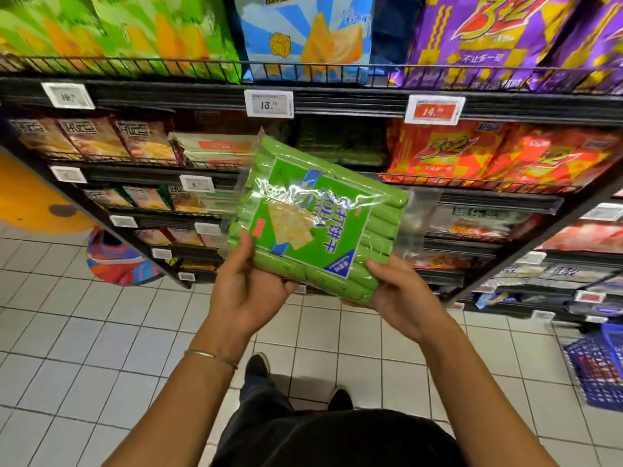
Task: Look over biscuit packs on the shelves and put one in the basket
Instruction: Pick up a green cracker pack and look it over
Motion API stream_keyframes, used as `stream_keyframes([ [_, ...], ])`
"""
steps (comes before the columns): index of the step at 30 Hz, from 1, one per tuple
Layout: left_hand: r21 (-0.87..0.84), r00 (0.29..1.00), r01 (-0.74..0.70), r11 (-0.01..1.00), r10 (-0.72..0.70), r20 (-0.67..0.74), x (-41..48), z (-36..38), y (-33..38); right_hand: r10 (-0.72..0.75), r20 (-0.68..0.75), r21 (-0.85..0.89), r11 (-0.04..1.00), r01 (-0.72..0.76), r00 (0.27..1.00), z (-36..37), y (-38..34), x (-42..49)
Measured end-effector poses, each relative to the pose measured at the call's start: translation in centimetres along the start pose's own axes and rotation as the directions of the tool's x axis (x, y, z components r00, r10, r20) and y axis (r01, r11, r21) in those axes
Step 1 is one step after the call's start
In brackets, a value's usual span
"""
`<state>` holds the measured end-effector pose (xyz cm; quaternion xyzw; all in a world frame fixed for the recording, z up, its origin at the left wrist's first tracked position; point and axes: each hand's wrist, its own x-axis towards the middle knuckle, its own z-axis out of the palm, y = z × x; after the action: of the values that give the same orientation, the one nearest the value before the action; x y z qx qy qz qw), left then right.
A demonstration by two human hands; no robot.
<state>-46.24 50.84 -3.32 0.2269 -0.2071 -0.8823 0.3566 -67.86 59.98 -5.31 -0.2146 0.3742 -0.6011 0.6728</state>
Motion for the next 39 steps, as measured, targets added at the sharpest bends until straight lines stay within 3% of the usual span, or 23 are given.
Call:
stream_keyframes([
  [5,0.108,0.987,-0.002,0.994,-0.015,0.157,-0.6,-2.1,3.5,-0.001,0.075,-0.079,0.997,0.007,0.997,-2.5,-1.7,-0.7],
  [9,0.358,0.999,0.018,0.933,-0.006,-0.035,-0.1,-2.2,4.4,0.054,0.072,-0.110,0.993,-0.046,0.996,-3.5,-2.4,-1.1],
  [13,0.547,0.979,-0.005,0.837,0.115,-0.168,0.6,-2.8,3.8,0.069,0.113,-0.171,0.984,-0.049,0.991,-3.5,-3.2,-1.2],
  [18,0.519,0.961,0.006,0.855,0.138,-0.238,0.6,-2.0,2.4,0.032,-0.078,-0.134,0.990,-0.042,0.996,-3.1,-3.2,-0.9],
  [23,0.466,0.922,-0.048,0.883,0.219,-0.320,1.2,-0.6,1.1,-0.126,-0.182,-0.132,0.986,0.103,0.975,-2.5,-3.3,-0.5],
  [26,0.437,0.923,-0.073,0.897,0.227,-0.311,1.3,-0.4,0.7,-0.220,-0.315,-0.156,0.972,0.178,0.923,-2.0,-3.4,-0.3],
  [31,0.456,0.933,-0.101,0.884,0.243,-0.264,1.2,-0.5,0.2,-0.237,-0.507,-0.197,0.968,0.157,0.828,-1.8,-3.7,0.3],
  [36,0.465,0.935,-0.118,0.877,0.255,-0.245,1.5,-0.4,0.3,-0.276,-0.493,-0.216,0.957,0.192,0.825,-2.2,-3.5,0.1],
  [39,0.470,0.938,-0.126,0.874,0.260,-0.231,1.7,-0.3,0.3,-0.379,-0.412,-0.373,0.900,0.226,0.829,-2.2,-2.9,0.1],
])
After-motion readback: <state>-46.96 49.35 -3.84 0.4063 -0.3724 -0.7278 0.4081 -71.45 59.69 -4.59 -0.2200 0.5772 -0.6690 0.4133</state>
